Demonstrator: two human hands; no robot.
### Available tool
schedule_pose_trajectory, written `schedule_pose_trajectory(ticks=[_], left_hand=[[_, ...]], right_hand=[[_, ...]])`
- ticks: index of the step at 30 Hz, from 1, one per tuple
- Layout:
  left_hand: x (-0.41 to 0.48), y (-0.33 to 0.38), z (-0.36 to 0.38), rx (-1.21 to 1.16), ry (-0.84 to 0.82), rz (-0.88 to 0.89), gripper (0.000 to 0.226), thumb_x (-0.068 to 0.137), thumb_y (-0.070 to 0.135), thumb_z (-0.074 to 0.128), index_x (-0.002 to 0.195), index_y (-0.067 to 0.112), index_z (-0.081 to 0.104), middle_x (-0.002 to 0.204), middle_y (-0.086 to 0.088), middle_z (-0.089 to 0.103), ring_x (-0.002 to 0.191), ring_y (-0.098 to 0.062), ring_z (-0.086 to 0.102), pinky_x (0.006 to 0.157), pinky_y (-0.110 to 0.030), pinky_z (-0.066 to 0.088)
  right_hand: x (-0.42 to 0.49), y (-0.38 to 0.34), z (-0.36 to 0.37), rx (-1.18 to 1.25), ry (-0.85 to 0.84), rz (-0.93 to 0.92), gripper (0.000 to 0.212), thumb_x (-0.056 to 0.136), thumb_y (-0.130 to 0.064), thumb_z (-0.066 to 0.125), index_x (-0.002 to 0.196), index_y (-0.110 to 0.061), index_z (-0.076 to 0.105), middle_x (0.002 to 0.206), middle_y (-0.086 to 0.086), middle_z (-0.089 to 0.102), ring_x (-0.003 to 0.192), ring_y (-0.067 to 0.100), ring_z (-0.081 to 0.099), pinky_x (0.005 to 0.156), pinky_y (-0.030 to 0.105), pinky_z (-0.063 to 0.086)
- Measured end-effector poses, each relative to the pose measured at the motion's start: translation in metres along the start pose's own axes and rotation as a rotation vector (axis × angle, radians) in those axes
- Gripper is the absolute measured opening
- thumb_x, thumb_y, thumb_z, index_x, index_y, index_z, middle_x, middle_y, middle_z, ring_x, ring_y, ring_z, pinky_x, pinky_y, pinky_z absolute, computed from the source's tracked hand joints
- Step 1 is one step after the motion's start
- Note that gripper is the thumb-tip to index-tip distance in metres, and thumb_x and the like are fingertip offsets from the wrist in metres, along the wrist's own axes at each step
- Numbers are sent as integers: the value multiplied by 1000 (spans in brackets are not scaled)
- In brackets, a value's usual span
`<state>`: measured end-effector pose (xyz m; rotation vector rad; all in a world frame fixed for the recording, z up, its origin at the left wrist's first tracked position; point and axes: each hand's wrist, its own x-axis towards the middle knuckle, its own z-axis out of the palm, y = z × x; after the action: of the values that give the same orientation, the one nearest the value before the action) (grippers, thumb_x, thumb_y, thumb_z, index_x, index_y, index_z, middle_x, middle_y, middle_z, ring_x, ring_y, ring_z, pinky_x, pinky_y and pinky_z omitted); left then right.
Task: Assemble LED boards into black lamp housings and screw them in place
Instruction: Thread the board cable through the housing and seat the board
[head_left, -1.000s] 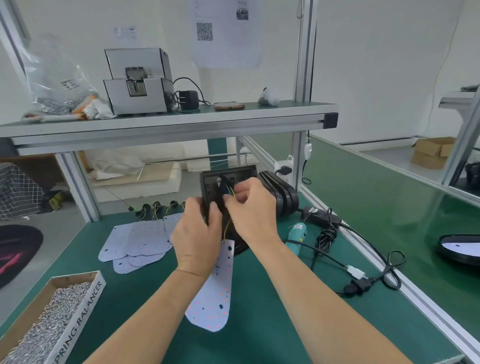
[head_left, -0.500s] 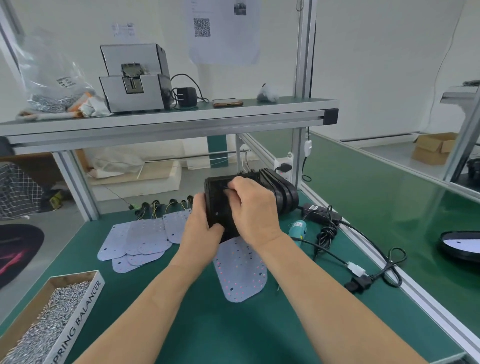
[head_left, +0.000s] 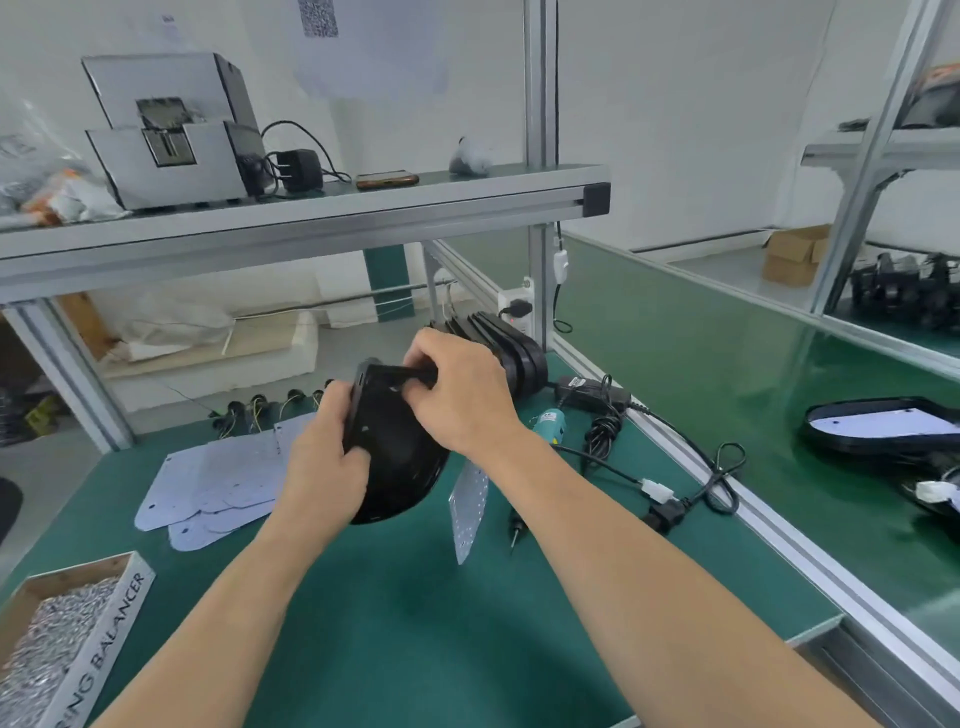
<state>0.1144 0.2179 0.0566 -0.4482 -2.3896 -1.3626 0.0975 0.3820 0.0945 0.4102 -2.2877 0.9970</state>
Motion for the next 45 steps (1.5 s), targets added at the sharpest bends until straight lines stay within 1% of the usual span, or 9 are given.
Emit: schedule_pose_trajectory(ticks=[15, 20, 25, 29, 31, 33, 36, 41, 45], left_hand=[[-20, -2, 17, 56, 86, -1, 45, 76, -8, 42, 99, 30, 48, 80, 0, 60, 79, -16, 52, 69, -35, 46], [-27, 2, 19, 7, 86, -41, 39, 70, 6, 37, 97, 31, 49, 81, 4, 60, 80, -15, 52, 70, -36, 46], [-28, -1, 31, -24, 71, -93, 42, 84, -5, 45, 90, 36, 48, 76, 12, 60, 71, -5, 52, 60, -24, 39], [-28, -13, 33, -93, 77, -151, 40, 92, 0, 50, 93, 40, 50, 85, 18, 63, 76, -1, 55, 66, -27, 42], [-30, -19, 31, -147, 100, -180, 41, 94, 1, 50, 97, 41, 53, 91, 20, 66, 87, -4, 59, 76, -30, 46], [-31, -24, 30, -248, 142, -221, 40, 92, 4, 51, 99, 43, 58, 98, 18, 69, 96, -11, 63, 87, -35, 48], [-33, -24, 33, -382, 187, -260, 42, 86, 9, 50, 99, 47, 62, 106, 13, 71, 101, -11, 64, 92, -34, 48], [-28, -27, 41, -500, 242, -314, 52, 92, -4, 49, 97, 45, 63, 106, 13, 72, 102, -14, 66, 90, -34, 49], [-24, -31, 36, -564, 303, -382, 60, 92, -7, 47, 110, 50, 50, 95, 23, 72, 96, -13, 65, 82, -29, 50]], right_hand=[[-6, -1, -4, -133, -111, -41, 16, 80, -17, 64, 84, -18, 49, 76, -3, 56, 74, 25, 49, 62, 35, 36], [-3, 1, 0, -178, -141, -26, 18, 77, -14, 65, 82, -18, 48, 71, -3, 55, 72, 27, 49, 59, 33, 31], [-2, 4, 7, -296, -137, 39, 10, 83, -9, 60, 83, -14, 51, 75, 2, 57, 74, 31, 51, 61, 37, 37], [11, 13, -17, 84, -506, 75, 30, 85, -10, 70, 112, -20, 60, 113, -2, 66, 111, 17, 60, 95, 31, 46], [8, 27, -41, 391, -640, 201, 50, 85, -15, 71, 131, -27, 55, 134, -5, 59, 128, 5, 51, 101, 18, 39], [-4, 50, -55, 554, -657, 341, 65, 82, -17, 70, 143, -25, 49, 141, 0, 55, 133, 7, 50, 103, 19, 41], [-32, 74, -43, 390, -727, 444, 78, 86, -15, 79, 151, -20, 37, 133, 6, 61, 122, 16, 60, 105, 37, 50], [-62, 70, -3, 225, -475, 284, 98, 81, -27, 83, 158, -35, 21, 84, 0, 56, 72, 9, 52, 70, 21, 44], [-57, 58, -11, 12, -403, 27, 102, 88, -24, 69, 150, -64, -2, 90, 2, 55, 78, 21, 56, 77, 38, 47]])
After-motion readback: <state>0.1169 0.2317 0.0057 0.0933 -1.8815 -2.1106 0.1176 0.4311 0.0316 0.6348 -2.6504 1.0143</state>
